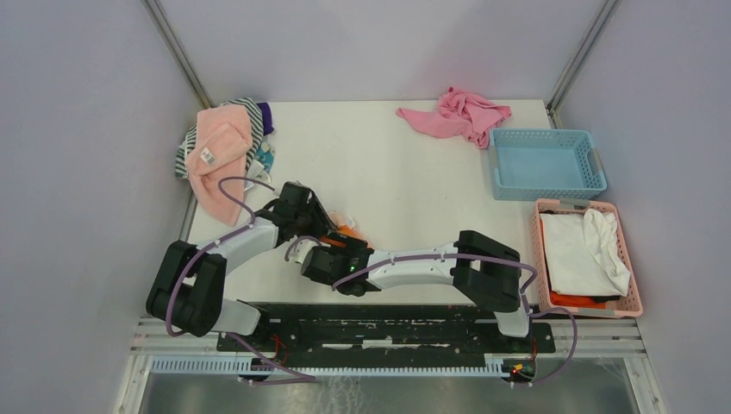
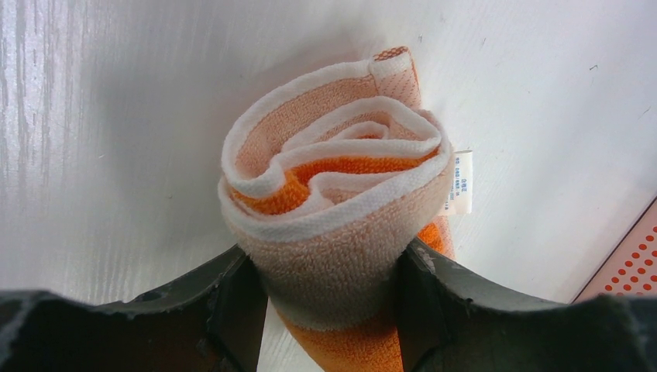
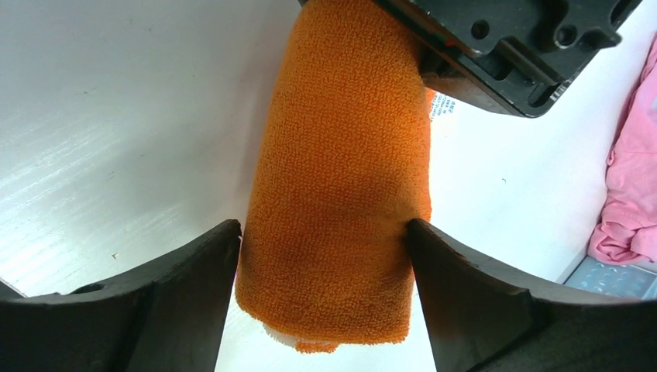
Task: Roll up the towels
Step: Roll the towel at the center of the board.
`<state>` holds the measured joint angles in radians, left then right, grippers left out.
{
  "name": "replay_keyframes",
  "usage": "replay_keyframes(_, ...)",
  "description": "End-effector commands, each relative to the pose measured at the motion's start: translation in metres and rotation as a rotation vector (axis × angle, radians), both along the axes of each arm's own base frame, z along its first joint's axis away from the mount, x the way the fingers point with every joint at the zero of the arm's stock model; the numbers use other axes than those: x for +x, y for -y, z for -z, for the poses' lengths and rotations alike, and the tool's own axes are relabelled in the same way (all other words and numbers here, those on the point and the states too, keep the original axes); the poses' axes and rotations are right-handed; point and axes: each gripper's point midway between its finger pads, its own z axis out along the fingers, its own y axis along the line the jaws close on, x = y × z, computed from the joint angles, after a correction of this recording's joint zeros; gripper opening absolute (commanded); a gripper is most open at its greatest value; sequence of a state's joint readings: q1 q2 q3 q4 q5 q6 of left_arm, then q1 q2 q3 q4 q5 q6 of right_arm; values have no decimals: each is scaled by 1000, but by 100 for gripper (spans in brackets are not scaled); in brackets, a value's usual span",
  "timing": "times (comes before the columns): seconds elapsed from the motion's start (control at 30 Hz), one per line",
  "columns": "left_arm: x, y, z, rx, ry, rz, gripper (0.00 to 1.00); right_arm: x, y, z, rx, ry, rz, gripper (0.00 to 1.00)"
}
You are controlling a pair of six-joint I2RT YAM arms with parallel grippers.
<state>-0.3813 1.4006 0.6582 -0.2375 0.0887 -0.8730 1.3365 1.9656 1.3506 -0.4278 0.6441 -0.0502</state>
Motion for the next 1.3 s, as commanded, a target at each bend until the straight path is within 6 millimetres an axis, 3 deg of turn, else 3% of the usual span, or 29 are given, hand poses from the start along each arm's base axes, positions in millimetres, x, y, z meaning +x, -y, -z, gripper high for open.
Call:
replay_keyframes(0.0,-38,-23,33,147,-144,70,61,8,-2,-2,11,-21,13,87)
replay_keyframes(0.17,-39,-18,34,148,-145,83,61,18,-1,20,6,-57,34,87)
replay_keyframes(0.37,-41,-9,41,143,-162,112,61,41,10,29,27,-114,74,86)
replay_keyframes(0.53,-40,-1,43,119,-163,129,61,39,12,43,25,-190,51,82)
replay_keyframes(0.67,-38,7,45,82,-166,138,61,26,12,64,18,-273,38,71)
replay_keyframes(0.77,-33,12,41,59,-149,137,63,17,17,77,5,-337,46,54)
replay_keyframes(0.93,1,11,19,-13,-82,100,70,6,35,71,32,-396,63,19)
replay_keyframes(1.03,32,9,-5,-23,-13,94,72,6,50,59,29,-400,84,7)
replay_keyframes(1.17,66,8,-33,-55,28,118,76,8,65,43,30,-392,106,0)
replay_keyframes(1.27,89,-7,-54,-71,63,93,76,14,77,36,10,-369,134,0)
